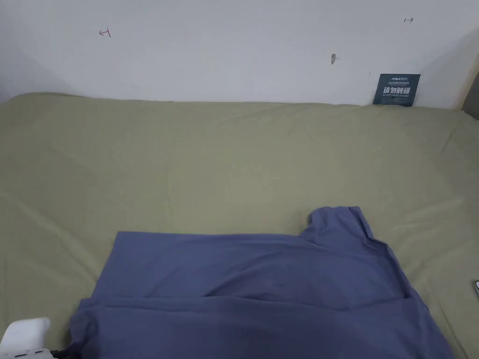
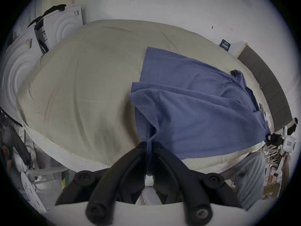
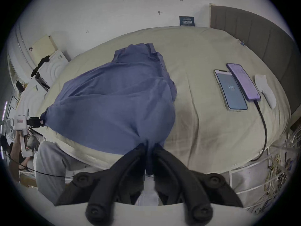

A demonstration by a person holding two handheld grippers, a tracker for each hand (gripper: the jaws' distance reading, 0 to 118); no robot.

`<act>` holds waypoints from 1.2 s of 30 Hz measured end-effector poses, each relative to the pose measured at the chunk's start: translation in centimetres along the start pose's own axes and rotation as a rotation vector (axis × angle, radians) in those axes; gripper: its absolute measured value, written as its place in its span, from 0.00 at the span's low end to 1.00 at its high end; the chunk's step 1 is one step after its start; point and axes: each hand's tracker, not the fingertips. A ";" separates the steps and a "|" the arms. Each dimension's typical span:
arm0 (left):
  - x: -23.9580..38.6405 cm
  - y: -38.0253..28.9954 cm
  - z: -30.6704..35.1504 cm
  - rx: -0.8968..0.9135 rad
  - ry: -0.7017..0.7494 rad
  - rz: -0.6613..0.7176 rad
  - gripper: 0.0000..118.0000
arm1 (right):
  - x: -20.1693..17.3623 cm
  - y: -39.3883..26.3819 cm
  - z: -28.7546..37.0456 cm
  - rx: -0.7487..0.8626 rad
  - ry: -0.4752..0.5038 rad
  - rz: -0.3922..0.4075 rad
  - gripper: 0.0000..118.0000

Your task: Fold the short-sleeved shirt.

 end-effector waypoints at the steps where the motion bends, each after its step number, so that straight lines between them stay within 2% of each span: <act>1: 0.1 0.2 -0.1 0.000 0.000 0.002 0.07 | 0.1 0.3 -0.1 -0.014 -0.020 -0.008 0.40; 2: 0.1 0.6 0.0 0.000 -0.003 0.003 0.32 | -0.3 0.8 -0.3 -0.025 -0.046 -0.022 0.86; 3: -0.1 0.9 0.0 0.010 0.009 -0.008 0.70 | -0.2 1.2 -0.3 -0.021 -0.034 -0.014 1.00; 4: -0.2 1.3 -0.1 0.017 0.019 -0.017 0.99 | 0.0 1.6 0.8 0.051 -0.038 -0.003 0.98; 7: -0.1 3.9 0.0 0.094 0.030 -0.047 0.99 | -1.4 4.7 0.8 0.072 -0.026 -0.010 0.99; 9: 1.2 6.2 0.3 0.133 0.020 -0.054 0.94 | -2.4 7.0 0.4 0.112 -0.042 0.013 0.96; 10: 2.1 7.5 0.5 0.145 0.017 -0.060 0.88 | -3.4 7.7 0.4 0.142 -0.050 0.022 0.87; 11: 2.6 9.0 0.2 0.168 0.004 -0.064 0.66 | -4.0 8.9 0.2 0.160 -0.050 0.028 0.64; 13: 3.2 11.9 -1.2 0.195 -0.002 -0.059 0.10 | -5.2 10.9 -0.6 0.191 -0.076 0.037 0.14; 14: 3.5 13.4 -2.4 0.192 0.004 -0.065 0.00 | -4.6 11.7 -1.9 0.195 -0.088 0.049 0.07; 19: 3.4 18.4 -8.8 0.131 0.038 -0.050 0.02 | -4.0 14.6 -5.2 0.187 -0.081 0.018 0.07; 20: 3.1 19.1 -10.0 0.120 0.044 -0.025 0.36 | -3.7 14.9 -5.8 0.180 -0.090 0.025 0.07; 21: 3.4 19.4 -10.7 0.114 0.047 -0.004 0.78 | -3.4 15.2 -6.2 0.173 -0.094 0.027 0.07; 22: 3.4 19.8 -11.5 0.116 0.059 0.006 1.00 | -3.6 15.5 -6.8 0.164 -0.106 0.032 0.07; 28: 4.0 21.5 -16.7 0.060 0.082 0.012 0.99 | -2.4 16.7 -9.2 0.133 -0.119 0.041 0.07; 30: 5.1 21.4 -16.7 0.040 0.119 -0.039 0.97 | -1.9 17.3 -10.1 0.119 -0.122 0.039 0.07; 33: 6.0 20.9 -15.9 0.058 0.126 -0.062 0.79 | -1.5 18.2 -11.0 0.103 -0.137 0.044 0.07; 34: 6.1 20.8 -15.3 0.080 0.113 -0.066 0.65 | -1.4 18.5 -11.2 0.103 -0.140 0.045 0.07; 35: 6.2 20.7 -14.7 0.092 0.111 -0.071 0.36 | -1.2 18.8 -11.3 0.105 -0.140 0.044 0.11; 36: 6.4 20.6 -14.1 0.100 0.101 -0.077 0.07 | -0.9 19.3 -11.5 0.098 -0.129 0.037 0.31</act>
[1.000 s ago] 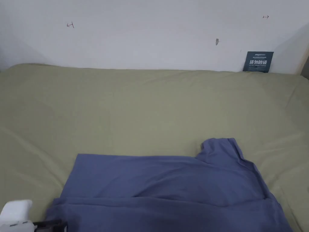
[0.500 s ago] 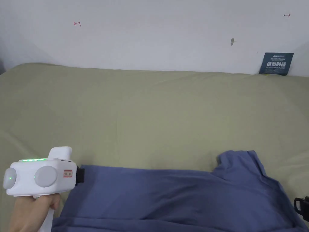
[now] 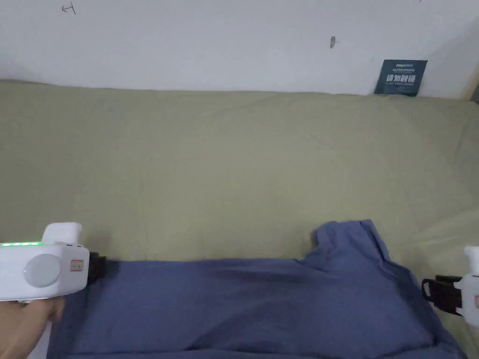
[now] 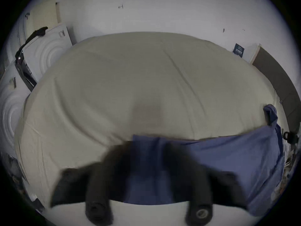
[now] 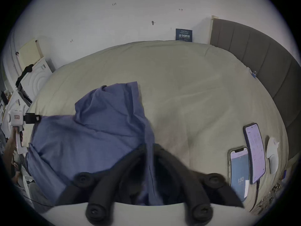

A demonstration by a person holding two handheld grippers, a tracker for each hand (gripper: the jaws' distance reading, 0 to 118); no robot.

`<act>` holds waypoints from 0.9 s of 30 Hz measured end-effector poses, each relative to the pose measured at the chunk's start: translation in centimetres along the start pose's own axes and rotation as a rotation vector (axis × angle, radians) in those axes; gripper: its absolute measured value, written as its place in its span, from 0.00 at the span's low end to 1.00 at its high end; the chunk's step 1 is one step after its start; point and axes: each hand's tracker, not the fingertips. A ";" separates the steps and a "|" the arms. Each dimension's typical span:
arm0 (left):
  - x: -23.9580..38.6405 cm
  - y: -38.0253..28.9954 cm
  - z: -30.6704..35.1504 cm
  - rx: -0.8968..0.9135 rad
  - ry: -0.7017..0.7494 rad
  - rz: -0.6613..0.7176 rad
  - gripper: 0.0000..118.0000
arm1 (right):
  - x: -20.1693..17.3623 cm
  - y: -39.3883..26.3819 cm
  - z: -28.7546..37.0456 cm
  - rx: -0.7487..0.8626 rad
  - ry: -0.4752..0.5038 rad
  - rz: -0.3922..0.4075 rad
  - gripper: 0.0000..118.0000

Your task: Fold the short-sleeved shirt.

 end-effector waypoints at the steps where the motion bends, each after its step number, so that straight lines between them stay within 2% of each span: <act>1: -0.7 0.3 0.1 0.006 -0.075 0.005 0.00 | 0.1 0.4 -0.2 -0.008 0.012 -0.003 0.67; 2: -0.7 0.3 0.2 -0.001 -0.065 0.025 0.00 | 0.0 0.8 -0.8 -0.027 0.020 -0.003 1.00; 4: -0.1 0.3 0.1 -0.020 -0.051 0.006 0.00 | 0.3 0.5 -1.8 -0.053 0.050 0.010 0.98; 7: -0.1 0.7 -0.3 -0.030 -0.051 0.005 0.00 | -0.2 2.1 -4.5 -0.087 -0.010 0.041 0.98; 8: 0.1 0.7 -0.3 -0.031 -0.049 0.004 0.00 | -0.1 2.3 -5.4 -0.101 -0.023 0.051 0.91; 9: -0.3 0.9 -0.6 -0.033 -0.046 0.006 0.00 | 0.1 2.4 -6.2 -0.115 -0.030 0.060 0.77; 10: -0.4 0.9 -0.7 -0.034 -0.047 0.006 0.00 | -0.2 3.0 -6.5 -0.144 -0.038 0.068 0.48; 11: -0.3 1.0 -0.7 -0.037 -0.047 0.005 0.00 | -0.4 3.3 -6.8 -0.155 -0.074 0.072 0.09; 13: -0.6 1.0 -0.5 -0.038 -0.048 0.004 0.00 | 0.3 3.2 -6.3 -0.128 -0.065 0.067 0.07; 14: -0.8 1.1 -0.1 -0.040 -0.055 0.007 0.00 | 0.6 3.3 -5.6 -0.118 -0.037 0.001 0.06; 15: -1.0 1.2 0.3 -0.039 -0.061 0.012 0.00 | 0.9 3.2 -4.7 -0.102 -0.002 -0.029 0.06; 18: -1.4 1.1 2.0 -0.030 -0.071 0.010 0.00 | 1.1 3.0 -2.0 -0.063 0.003 -0.008 0.06; 23: -2.3 0.0 6.8 0.020 -0.099 0.015 0.00 | 2.0 1.8 4.1 0.027 0.112 -0.075 0.06; 27: -3.5 -2.7 11.8 0.076 -0.132 0.001 0.00 | 1.9 -0.9 9.1 0.047 0.126 -0.031 0.06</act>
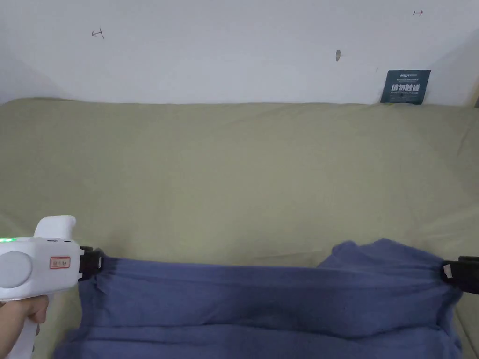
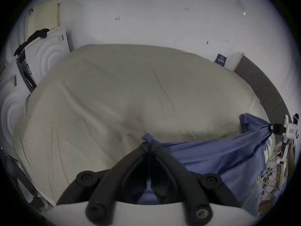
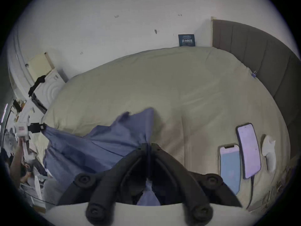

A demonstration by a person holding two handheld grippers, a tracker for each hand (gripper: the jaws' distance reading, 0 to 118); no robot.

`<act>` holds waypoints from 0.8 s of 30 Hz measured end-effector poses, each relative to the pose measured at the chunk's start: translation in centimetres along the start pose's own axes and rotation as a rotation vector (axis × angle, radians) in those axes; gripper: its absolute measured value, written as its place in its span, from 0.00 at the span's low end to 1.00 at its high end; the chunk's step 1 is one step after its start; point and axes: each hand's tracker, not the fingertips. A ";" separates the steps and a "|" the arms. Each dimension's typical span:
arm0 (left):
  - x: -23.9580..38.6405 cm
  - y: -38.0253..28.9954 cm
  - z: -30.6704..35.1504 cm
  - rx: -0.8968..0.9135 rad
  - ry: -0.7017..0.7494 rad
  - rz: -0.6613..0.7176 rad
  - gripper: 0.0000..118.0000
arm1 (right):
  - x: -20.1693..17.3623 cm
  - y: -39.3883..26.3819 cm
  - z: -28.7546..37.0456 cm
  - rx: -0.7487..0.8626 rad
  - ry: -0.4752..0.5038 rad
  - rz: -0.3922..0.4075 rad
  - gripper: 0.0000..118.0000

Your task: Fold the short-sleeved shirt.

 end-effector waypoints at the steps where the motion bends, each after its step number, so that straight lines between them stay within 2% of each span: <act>1: -0.1 -0.7 1.1 0.009 -0.008 -0.001 0.00 | -0.2 -0.7 1.1 0.008 0.001 0.010 0.06; 6: -0.8 -5.9 6.8 0.064 -0.030 0.004 0.00 | -1.0 -5.8 6.1 0.034 0.017 0.054 0.06; 10: -1.2 -10.4 8.8 0.065 -0.040 -0.046 0.00 | -0.8 -10.3 7.9 0.016 0.010 0.084 0.06; 14: -2.0 -14.3 8.6 0.041 -0.048 -0.043 0.00 | 0.0 -14.0 7.8 -0.043 0.010 0.053 0.06; 18: -3.5 -16.9 6.4 -0.020 -0.031 -0.015 0.00 | 0.3 -16.1 6.4 -0.112 0.006 0.060 0.06; 19: -3.7 -17.3 6.0 -0.034 -0.029 -0.006 0.06 | 0.2 -16.4 6.2 -0.122 0.006 0.062 0.12; 20: -4.0 -17.5 5.5 -0.040 -0.031 -0.006 0.06 | 0.1 -16.5 5.8 -0.134 0.000 0.069 0.12; 21: -4.1 -17.6 5.2 -0.059 -0.024 -0.003 0.10 | -0.1 -16.5 5.5 -0.150 -0.015 0.071 0.16; 22: -3.9 -17.7 5.3 -0.086 0.011 0.002 0.23 | -0.2 -16.4 5.4 -0.164 -0.030 0.069 0.32; 23: -3.8 -17.6 5.3 -0.084 0.008 -0.002 0.70 | 0.3 -16.5 4.9 -0.187 -0.064 0.066 0.77; 24: -3.9 -17.4 5.5 -0.077 0.006 0.007 0.98 | 0.1 -16.3 5.2 -0.161 -0.056 0.057 1.00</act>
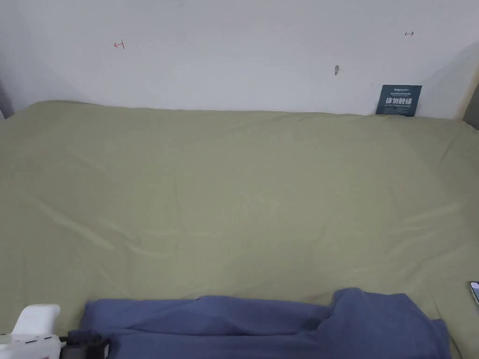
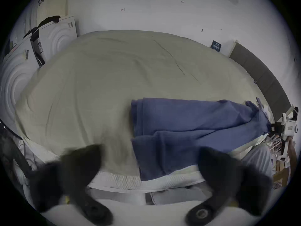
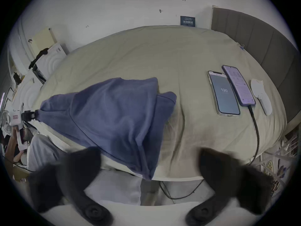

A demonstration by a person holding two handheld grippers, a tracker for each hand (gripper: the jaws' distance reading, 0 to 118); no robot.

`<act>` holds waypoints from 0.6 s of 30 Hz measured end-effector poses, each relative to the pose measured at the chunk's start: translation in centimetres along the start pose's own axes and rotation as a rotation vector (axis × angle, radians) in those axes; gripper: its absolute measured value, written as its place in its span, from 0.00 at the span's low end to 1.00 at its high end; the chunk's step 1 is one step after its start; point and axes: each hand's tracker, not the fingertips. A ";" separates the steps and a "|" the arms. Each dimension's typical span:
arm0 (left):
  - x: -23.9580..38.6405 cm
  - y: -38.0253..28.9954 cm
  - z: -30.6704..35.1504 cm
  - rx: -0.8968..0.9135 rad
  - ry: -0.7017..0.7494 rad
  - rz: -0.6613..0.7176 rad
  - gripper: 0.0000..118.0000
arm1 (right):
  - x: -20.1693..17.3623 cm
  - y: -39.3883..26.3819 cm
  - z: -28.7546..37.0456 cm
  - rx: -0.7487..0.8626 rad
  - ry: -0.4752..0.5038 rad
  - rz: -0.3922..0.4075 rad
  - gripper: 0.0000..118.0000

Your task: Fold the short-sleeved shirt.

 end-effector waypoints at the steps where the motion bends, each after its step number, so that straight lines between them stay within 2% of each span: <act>1: 0.2 0.3 0.8 0.069 -0.035 0.030 1.00 | -0.4 0.5 1.0 0.111 -0.007 -0.024 0.99; 2: 1.1 1.2 2.0 0.071 -0.032 0.046 0.99 | -1.0 1.2 1.5 0.099 0.035 -0.050 0.99; 3: 2.1 2.2 3.0 0.108 -0.042 0.037 0.99 | -2.1 2.1 2.5 0.117 0.031 -0.057 0.99; 8: 9.2 6.4 9.4 0.361 -0.082 -0.028 0.98 | -9.0 6.6 6.9 0.369 0.073 0.028 0.98; 10: 12.4 7.0 11.5 0.496 -0.086 -0.062 0.91 | -12.5 7.5 8.7 0.527 0.064 0.059 0.88; 11: 14.0 7.1 12.3 0.552 -0.048 -0.074 0.75 | -13.6 7.6 9.5 0.602 0.028 0.085 0.71; 12: 15.4 7.0 13.0 0.603 -0.005 -0.099 0.54 | -15.1 7.6 10.0 0.672 -0.023 0.104 0.51; 13: 16.5 6.9 13.4 0.632 0.019 -0.135 0.24 | -16.2 7.6 10.4 0.728 -0.059 0.110 0.26; 14: 17.9 6.5 13.5 0.661 0.052 -0.175 0.00 | -17.2 7.5 10.4 0.751 -0.063 0.125 0.05; 15: 18.6 6.2 13.8 0.664 0.071 -0.172 0.00 | -17.8 7.2 10.5 0.777 -0.059 0.119 0.06; 17: 18.9 5.5 14.2 0.688 0.005 -0.136 0.00 | -18.8 6.6 10.7 0.827 -0.059 0.099 0.05; 18: 19.3 5.2 14.3 0.729 0.078 -0.163 0.00 | -19.1 6.5 10.7 0.830 -0.066 0.109 0.05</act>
